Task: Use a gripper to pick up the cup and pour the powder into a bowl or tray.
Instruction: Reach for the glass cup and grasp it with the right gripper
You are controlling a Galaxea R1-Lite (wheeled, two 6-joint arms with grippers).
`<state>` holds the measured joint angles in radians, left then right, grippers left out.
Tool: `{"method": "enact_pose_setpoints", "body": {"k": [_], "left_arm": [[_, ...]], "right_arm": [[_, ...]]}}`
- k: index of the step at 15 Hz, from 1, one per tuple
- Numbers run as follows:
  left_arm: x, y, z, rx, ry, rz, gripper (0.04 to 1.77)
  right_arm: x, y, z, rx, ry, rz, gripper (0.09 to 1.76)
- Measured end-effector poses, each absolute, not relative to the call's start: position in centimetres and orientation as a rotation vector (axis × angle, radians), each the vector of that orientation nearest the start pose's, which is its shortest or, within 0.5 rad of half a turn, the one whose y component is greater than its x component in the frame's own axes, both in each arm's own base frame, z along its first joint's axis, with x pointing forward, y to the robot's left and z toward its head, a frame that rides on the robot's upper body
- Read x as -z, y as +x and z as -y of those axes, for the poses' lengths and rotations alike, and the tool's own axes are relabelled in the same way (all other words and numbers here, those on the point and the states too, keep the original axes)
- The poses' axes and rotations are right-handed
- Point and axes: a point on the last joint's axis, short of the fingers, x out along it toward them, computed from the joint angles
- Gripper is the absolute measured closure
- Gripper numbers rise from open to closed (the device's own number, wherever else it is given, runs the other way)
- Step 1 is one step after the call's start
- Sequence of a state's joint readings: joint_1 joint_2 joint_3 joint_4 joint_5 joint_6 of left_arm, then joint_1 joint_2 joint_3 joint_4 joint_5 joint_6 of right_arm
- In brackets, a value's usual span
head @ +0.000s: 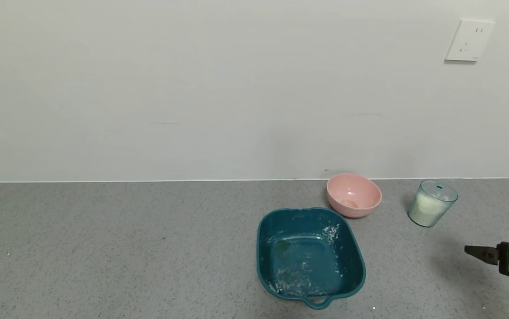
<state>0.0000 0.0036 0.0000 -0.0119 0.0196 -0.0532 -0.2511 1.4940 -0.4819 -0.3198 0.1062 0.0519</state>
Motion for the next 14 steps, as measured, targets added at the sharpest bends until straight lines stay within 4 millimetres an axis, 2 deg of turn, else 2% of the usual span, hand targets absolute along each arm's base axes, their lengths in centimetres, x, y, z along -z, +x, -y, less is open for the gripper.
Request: {"method": "enact_pose_setpoints", "body": {"k": [4,14], "left_arm": [[-7.7,-2.3,0.0,-0.019,-0.053,0.008,0.09],[-7.7,-2.3,0.0,-0.019,-0.053,0.008,0.09]], "right_arm": [[-10.7,23.0,5.6,0.146,0.154,-0.635,0.14],[-7.2,27.2,6.2,0.104,0.134,-0.497,0.14]]}}
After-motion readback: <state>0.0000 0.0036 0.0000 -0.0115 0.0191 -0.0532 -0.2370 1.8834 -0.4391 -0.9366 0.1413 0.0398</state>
